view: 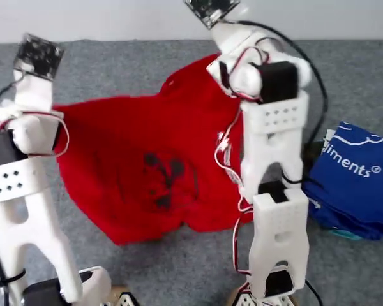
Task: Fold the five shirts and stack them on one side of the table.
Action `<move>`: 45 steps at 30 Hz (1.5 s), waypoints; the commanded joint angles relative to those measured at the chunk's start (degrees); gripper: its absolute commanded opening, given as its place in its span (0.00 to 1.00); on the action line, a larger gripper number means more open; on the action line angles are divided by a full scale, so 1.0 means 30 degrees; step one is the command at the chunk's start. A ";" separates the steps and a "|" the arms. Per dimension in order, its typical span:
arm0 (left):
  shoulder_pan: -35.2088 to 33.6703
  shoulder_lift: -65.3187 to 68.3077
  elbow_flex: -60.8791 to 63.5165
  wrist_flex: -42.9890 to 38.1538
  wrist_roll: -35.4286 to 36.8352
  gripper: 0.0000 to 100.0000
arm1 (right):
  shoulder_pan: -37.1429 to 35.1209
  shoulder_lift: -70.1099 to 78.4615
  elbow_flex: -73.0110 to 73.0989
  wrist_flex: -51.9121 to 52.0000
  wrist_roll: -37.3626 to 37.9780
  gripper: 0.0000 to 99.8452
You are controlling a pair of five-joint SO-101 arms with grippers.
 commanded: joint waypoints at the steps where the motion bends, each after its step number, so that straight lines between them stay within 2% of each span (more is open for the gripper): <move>1: 0.0088 -0.0586 -0.1626 -0.2930 0.0264 0.02 | 0.0659 -0.2212 -0.1114 -0.0571 0.0615 0.01; 7: 0.0234 -0.0527 -0.3033 -0.7590 0.0147 0.02 | 0.1832 -0.3473 -0.1143 -0.4176 0.1700 0.01; 10: 0.0821 -0.0586 -0.3473 -0.9407 -0.0996 0.02 | 0.2330 -0.4088 -0.1201 -0.5641 0.1817 0.01; 15: 0.2315 -0.0615 -0.5407 -0.9670 -0.2403 0.02 | 0.2623 -0.5670 -0.1201 -0.6491 0.1817 0.01; 20: 0.2608 -0.0791 -0.7487 -0.9495 -0.3399 0.02 | 0.3062 -0.7897 -0.1172 -0.6462 0.2256 0.01; 24: 0.2667 -0.0791 -1.0212 -0.7560 -0.4923 0.02 | 0.3590 -0.9773 -0.1172 -0.6462 0.3429 0.01; 30: 0.3223 -0.0791 -1.4403 -0.2842 -0.8234 0.02 | 0.4498 -1.2352 -0.1055 -0.6256 0.4542 0.01; 37: 0.4132 -0.0733 -1.9121 0.3487 -0.9377 0.02 | 0.5407 -1.4462 -0.1026 -0.5846 0.5656 0.01; 41: 0.4249 -0.0557 -1.9297 0.6476 -0.9788 0.02 | 0.5348 -1.4462 -0.0615 -0.3736 0.6125 0.01; 45: 0.4103 -0.0440 -1.5927 0.6476 -0.9788 0.02 | 0.5377 -1.3729 0.2403 -0.1128 0.6095 0.01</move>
